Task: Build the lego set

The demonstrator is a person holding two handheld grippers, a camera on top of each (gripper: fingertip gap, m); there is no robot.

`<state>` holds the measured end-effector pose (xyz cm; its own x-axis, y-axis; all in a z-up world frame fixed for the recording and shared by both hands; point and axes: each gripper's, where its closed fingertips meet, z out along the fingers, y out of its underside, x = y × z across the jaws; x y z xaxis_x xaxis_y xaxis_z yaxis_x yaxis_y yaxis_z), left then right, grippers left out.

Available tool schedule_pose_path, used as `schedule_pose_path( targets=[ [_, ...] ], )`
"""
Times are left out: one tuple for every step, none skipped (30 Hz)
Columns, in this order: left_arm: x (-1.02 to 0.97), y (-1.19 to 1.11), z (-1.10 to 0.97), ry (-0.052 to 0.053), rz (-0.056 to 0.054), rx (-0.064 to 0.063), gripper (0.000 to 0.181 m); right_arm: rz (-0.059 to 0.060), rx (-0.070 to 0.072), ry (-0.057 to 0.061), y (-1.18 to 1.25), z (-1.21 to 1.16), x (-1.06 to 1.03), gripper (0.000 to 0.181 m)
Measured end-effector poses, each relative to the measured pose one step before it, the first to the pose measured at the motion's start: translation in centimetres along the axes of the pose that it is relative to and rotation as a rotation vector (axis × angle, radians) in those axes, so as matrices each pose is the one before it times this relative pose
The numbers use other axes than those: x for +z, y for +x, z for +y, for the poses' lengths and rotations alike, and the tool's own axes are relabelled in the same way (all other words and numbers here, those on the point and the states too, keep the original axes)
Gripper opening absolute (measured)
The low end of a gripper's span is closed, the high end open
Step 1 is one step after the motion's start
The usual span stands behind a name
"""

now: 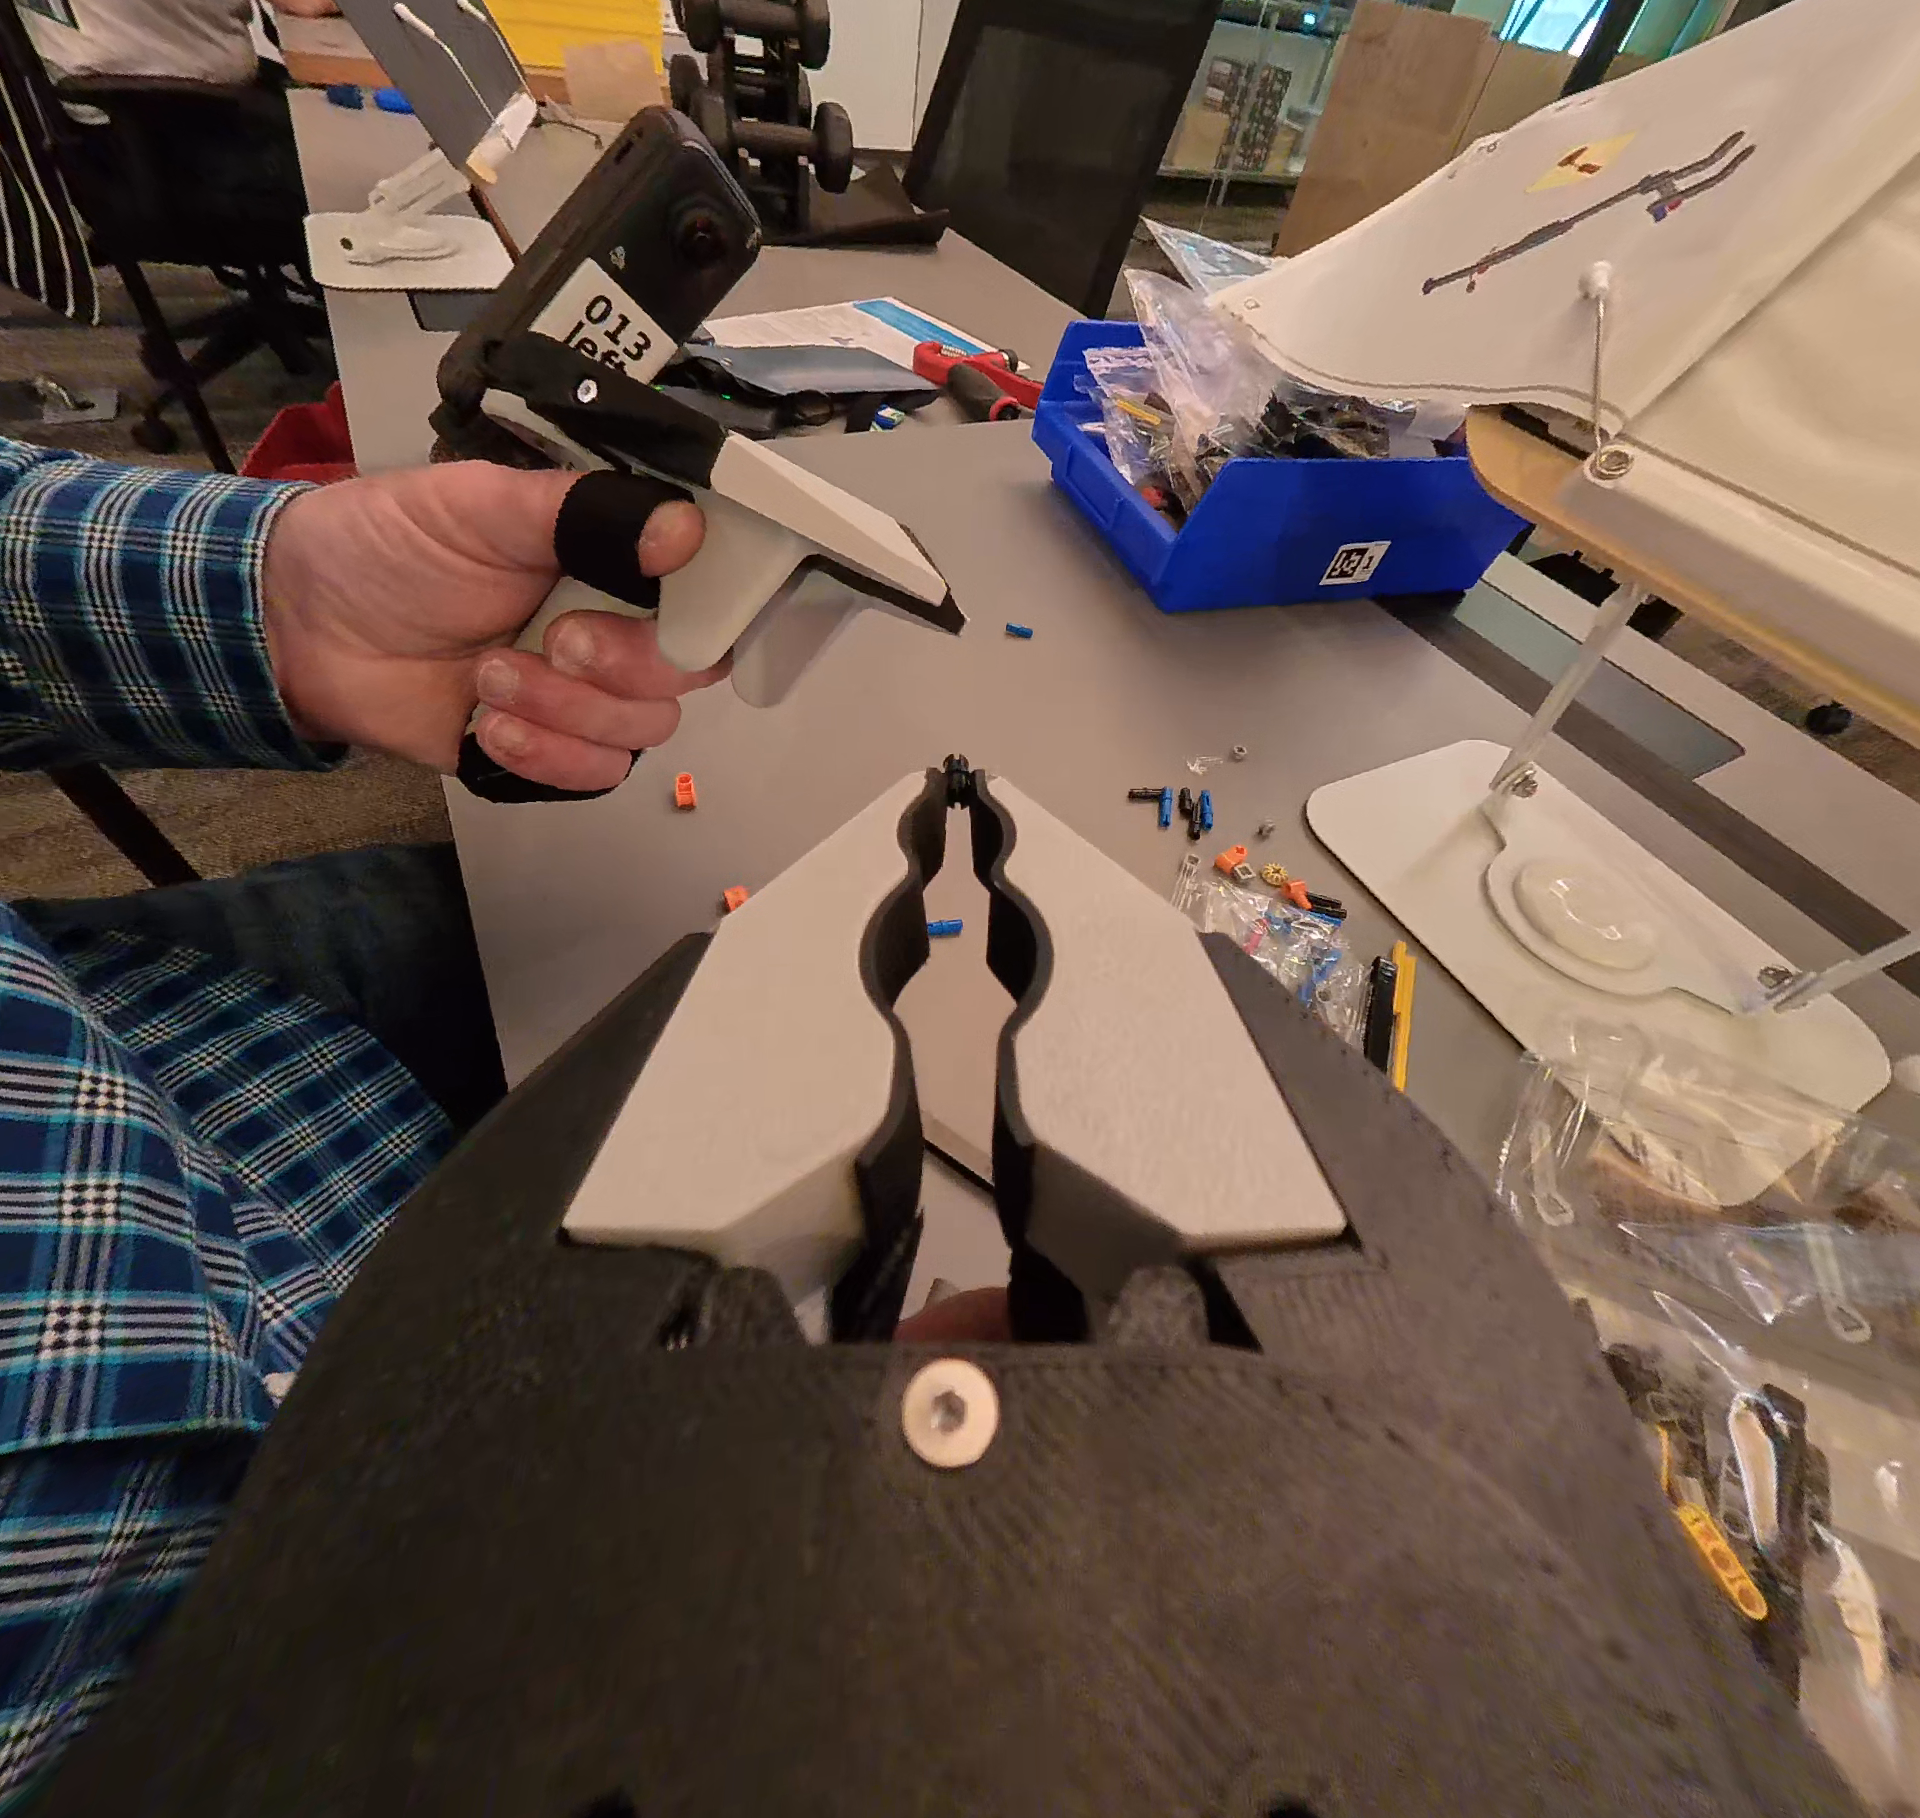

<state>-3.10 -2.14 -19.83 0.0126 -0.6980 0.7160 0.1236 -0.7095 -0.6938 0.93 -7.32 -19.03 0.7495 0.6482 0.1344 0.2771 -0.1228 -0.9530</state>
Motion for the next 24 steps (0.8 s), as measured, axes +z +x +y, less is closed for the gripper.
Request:
schedule_pose_path(
  targets=[
    [0.001, 0.007, -0.014, 0.0000, -0.0008, 0.0014, 0.011, 0.0004, -0.0007, -0.0008, 0.015, 0.046, -0.017, 0.002],
    [0.013, 0.016, -0.015, 0.0002, 0.0011, 0.0000, 0.011, 0.0006, -0.0010, 0.0002, 0.013, 0.033, -0.017, 0.002],
    [0.023, -0.018, 0.024, -0.0009, 0.0003, 0.0002, 0.010, 0.0003, -0.0006, 0.0009, 0.018, -0.002, -0.026, 0.002],
    [0.016, -0.027, 0.053, -0.0015, -0.0004, 0.0011, 0.010, 0.0005, -0.0007, 0.0001, 0.013, 0.003, -0.013, 0.002],
    [0.025, -0.038, 0.056, -0.0017, -0.0008, -0.0002, 0.009, 0.0007, -0.0011, -0.0005, 0.026, 0.000, -0.012, 0.002],
    [0.029, -0.014, 0.054, -0.0010, 0.0009, -0.0013, 0.009, 0.0004, -0.0003, -0.0001, 0.015, 0.004, -0.007, 0.002],
    [0.029, 0.009, 0.041, -0.0011, 0.0006, -0.0011, 0.009, 0.0005, 0.0004, 0.0002, 0.025, 0.016, -0.014, 0.002],
    [0.012, -0.001, 0.028, -0.0008, 0.0002, 0.0005, 0.009, 0.0007, 0.0000, -0.0003, 0.016, 0.016, -0.005, 0.002],
    [0.015, 0.013, 0.006, -0.0008, -0.0001, 0.0011, 0.009, 0.0006, -0.0007, -0.0003, 0.027, 0.006, -0.001, 0.002],
    [-0.002, -0.006, -0.001, -0.0004, -0.0004, 0.0012, 0.009, 0.0005, -0.0009, 0.0006, 0.022, -0.028, 0.006, 0.002],
    [-0.005, -0.011, -0.022, 0.0005, -0.0005, 0.0007, 0.009, -0.0003, -0.0004, 0.0008, 0.010, -0.028, -0.006, 0.002],
    [-0.027, -0.012, -0.040, 0.0015, -0.0006, 0.0004, 0.008, 0.0003, -0.0003, 0.0002, 0.020, -0.015, 0.014, 0.002],
    [-0.022, -0.019, -0.025, 0.0010, -0.0010, -0.0002, 0.008, 0.0001, -0.0002, -0.0005, 0.000, 0.012, 0.013, 0.002],
    [-0.015, -0.015, -0.022, 0.0004, -0.0002, -0.0004, 0.008, -0.0001, -0.0002, -0.0007, -0.004, 0.025, 0.014, 0.002],
    [-0.001, 0.013, 0.002, -0.0001, 0.0002, 0.0007, 0.008, -0.0002, -0.0002, -0.0006, -0.012, 0.025, 0.007, 0.002],
    [0.001, 0.010, 0.019, -0.0012, -0.0004, 0.0018, 0.008, -0.0004, 0.0000, -0.0005, -0.015, 0.023, 0.008, 0.002],
    [0.019, 0.006, 0.030, -0.0014, -0.0001, 0.0020, 0.008, -0.0001, -0.0003, -0.0003, -0.013, 0.002, -0.004, 0.002],
    [0.024, 0.007, 0.015, -0.0008, -0.0001, 0.0009, 0.008, 0.0004, -0.0008, -0.0002, 0.004, 0.000, 0.005, 0.002],
    [0.023, 0.013, 0.023, -0.0009, 0.0005, 0.0001, 0.008, 0.0005, -0.0010, 0.0000, 0.009, -0.022, 0.000, 0.002],
    [0.020, 0.020, 0.002, 0.0000, 0.0003, -0.0003, 0.008, 0.0003, -0.0007, 0.0005, 0.012, -0.013, -0.013, 0.002],
    [0.019, 0.019, 0.004, -0.0001, 0.0007, 0.0007, 0.008, 0.0004, -0.0003, 0.0008, 0.011, -0.027, -0.013, 0.002],
    [0.013, -0.013, 0.010, -0.0011, -0.0008, 0.0013, 0.008, 0.0005, -0.0005, 0.0007, 0.015, -0.024, -0.014, 0.002],
    [0.005, 0.008, 0.011, -0.0007, -0.0006, 0.0017, 0.008, 0.0004, -0.0008, 0.0001, 0.007, -0.010, -0.010, 0.002],
    [0.016, -0.011, 0.030, -0.0019, -0.0008, 0.0020, 0.008, 0.0001, -0.0011, -0.0005, -0.004, 0.009, -0.018, 0.002]
  ],
)
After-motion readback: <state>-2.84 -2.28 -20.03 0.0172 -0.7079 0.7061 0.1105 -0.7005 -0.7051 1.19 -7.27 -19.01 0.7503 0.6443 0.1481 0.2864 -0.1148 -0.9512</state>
